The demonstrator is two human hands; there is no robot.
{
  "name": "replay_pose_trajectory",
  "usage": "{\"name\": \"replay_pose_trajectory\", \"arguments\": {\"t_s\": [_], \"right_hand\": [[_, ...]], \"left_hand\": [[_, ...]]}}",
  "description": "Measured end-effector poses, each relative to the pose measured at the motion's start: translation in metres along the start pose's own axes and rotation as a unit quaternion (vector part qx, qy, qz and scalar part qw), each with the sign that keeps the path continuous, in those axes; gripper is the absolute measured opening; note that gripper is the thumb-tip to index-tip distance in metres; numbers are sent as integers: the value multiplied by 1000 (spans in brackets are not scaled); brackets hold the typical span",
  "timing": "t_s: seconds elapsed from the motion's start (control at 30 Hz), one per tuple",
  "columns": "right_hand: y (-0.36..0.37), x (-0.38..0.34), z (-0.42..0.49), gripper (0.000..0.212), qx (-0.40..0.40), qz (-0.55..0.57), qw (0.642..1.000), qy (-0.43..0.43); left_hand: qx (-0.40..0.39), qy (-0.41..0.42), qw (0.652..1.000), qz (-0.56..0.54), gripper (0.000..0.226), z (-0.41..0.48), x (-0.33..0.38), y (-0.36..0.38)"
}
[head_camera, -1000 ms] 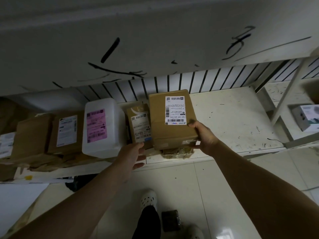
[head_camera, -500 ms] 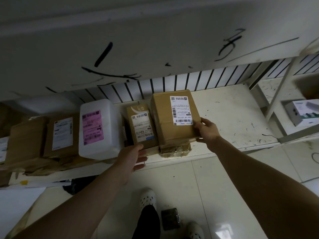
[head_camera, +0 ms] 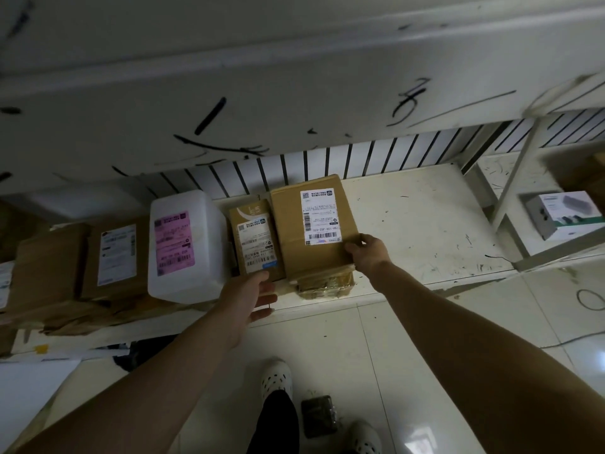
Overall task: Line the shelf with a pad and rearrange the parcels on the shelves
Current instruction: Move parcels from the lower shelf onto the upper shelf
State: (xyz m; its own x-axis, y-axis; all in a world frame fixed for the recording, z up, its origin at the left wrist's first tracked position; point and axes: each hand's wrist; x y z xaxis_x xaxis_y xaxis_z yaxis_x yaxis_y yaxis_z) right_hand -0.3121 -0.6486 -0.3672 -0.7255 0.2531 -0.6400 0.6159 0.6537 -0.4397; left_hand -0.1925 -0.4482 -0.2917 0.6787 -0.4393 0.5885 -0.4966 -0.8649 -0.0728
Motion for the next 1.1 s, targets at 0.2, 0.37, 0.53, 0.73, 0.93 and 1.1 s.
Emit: {"name": "replay_pose_trajectory", "arguments": {"t_s": [0.2,0.37,0.53,0.73,0.93,1.1], "right_hand": [[-24,2,-30,63,-14,-13,1000,9],[-75,0,-73,55,-21,3,1000,-1],[-145,-7,-126,46,-39,1,998,-56],[-234,-13,-181,37,-20,-18,988,-152],[-306,-27,-241,26,15,-2,973,-231],[-355,-55,-285,23,58,52,956,-283]], "left_hand": [[-9,16,1000,-12,19,-24,10,6],[-36,47,998,-16,24,-68,9,28],[-125,102,985,58,26,-145,9,63],[-237,199,943,124,26,-250,37,109],[-298,283,907,93,27,-330,77,132],[-246,320,915,-3,22,-365,123,137]]}}
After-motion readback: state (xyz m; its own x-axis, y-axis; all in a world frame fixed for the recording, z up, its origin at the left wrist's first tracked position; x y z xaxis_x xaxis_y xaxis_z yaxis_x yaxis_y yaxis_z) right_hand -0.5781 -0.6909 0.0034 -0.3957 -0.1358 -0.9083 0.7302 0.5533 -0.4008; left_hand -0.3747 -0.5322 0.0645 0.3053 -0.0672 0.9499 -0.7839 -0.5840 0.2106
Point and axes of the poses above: each hand's wrist, its own z-axis towards the middle knuckle, its own y-axis out of the palm, x = y × z, and after that the axes turned 9 degrees about -z, right-handed
